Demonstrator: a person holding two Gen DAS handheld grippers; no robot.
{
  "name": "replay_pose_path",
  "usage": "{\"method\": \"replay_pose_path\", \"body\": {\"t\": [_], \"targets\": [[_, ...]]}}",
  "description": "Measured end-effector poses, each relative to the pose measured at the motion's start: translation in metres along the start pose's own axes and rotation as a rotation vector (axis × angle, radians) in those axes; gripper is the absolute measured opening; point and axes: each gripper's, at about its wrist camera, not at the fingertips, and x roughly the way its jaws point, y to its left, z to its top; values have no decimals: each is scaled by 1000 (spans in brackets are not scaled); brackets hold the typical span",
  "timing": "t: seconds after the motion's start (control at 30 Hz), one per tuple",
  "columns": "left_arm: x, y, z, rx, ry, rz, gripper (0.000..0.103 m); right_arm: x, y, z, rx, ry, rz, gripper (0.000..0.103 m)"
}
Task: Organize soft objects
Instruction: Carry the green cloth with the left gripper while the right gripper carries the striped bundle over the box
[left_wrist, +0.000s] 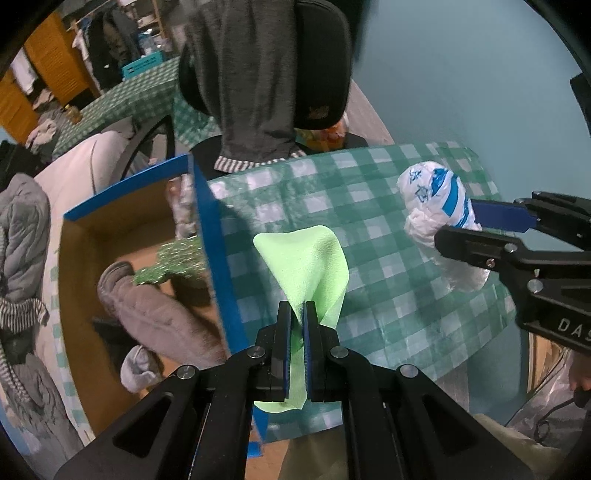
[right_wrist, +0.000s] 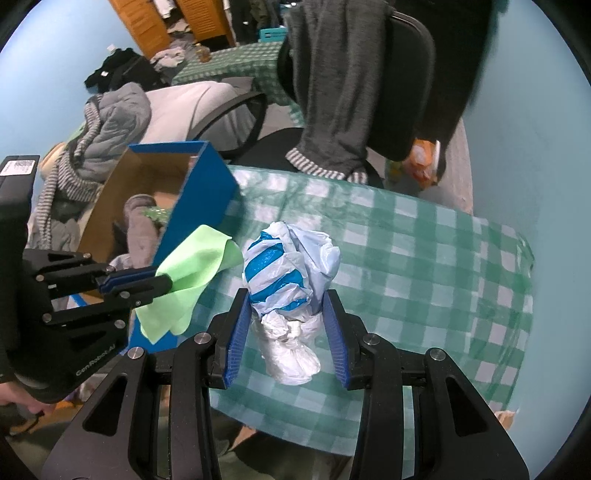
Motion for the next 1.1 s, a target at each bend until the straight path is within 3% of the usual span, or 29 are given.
{"method": "replay_pose_path", "body": {"t": [0.6, 1.1], "targets": [[-19, 84, -33, -201, -25, 51, 5, 28, 76, 38, -157, 11, 93, 40], [-17, 156, -55, -323, -8, 100, 5, 68, 134, 64, -252, 70, 151, 40]]}}
